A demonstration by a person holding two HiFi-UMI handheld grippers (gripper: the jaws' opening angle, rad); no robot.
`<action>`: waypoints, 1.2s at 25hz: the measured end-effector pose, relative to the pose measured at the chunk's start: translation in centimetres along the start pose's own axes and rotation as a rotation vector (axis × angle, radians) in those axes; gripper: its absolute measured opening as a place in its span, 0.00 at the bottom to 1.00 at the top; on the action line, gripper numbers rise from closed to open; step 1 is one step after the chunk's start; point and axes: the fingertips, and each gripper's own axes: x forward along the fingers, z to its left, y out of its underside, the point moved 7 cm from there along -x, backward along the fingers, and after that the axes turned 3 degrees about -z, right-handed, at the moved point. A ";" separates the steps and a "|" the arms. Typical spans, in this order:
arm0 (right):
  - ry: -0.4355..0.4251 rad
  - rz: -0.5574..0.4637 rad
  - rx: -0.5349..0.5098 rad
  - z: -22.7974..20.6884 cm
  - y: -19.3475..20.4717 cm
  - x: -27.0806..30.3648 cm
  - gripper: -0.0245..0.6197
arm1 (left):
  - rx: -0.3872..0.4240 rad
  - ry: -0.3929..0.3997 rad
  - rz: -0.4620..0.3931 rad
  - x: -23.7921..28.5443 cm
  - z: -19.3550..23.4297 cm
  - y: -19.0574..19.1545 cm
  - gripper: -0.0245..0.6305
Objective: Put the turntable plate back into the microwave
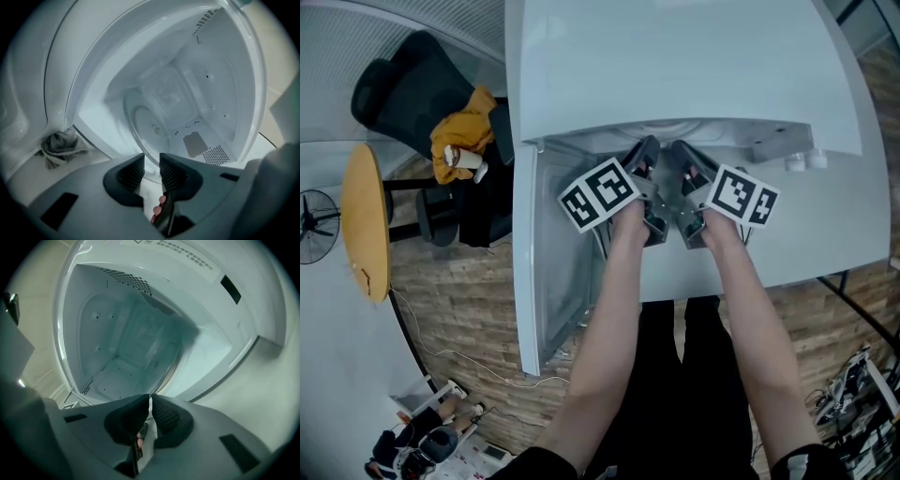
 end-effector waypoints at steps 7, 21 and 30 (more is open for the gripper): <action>0.024 -0.063 0.029 -0.3 -1.0 -0.2 0.04 | -0.008 0.009 -0.042 -0.9 0.2 0.1 0.12; 0.037 -0.059 0.019 -0.6 -2.2 -0.7 0.05 | 0.027 -0.009 -0.037 -0.4 0.4 0.2 0.08; 0.042 -0.039 -0.043 0.3 -2.1 -2.4 0.05 | 0.091 -0.010 -0.024 -1.4 -0.9 1.2 0.07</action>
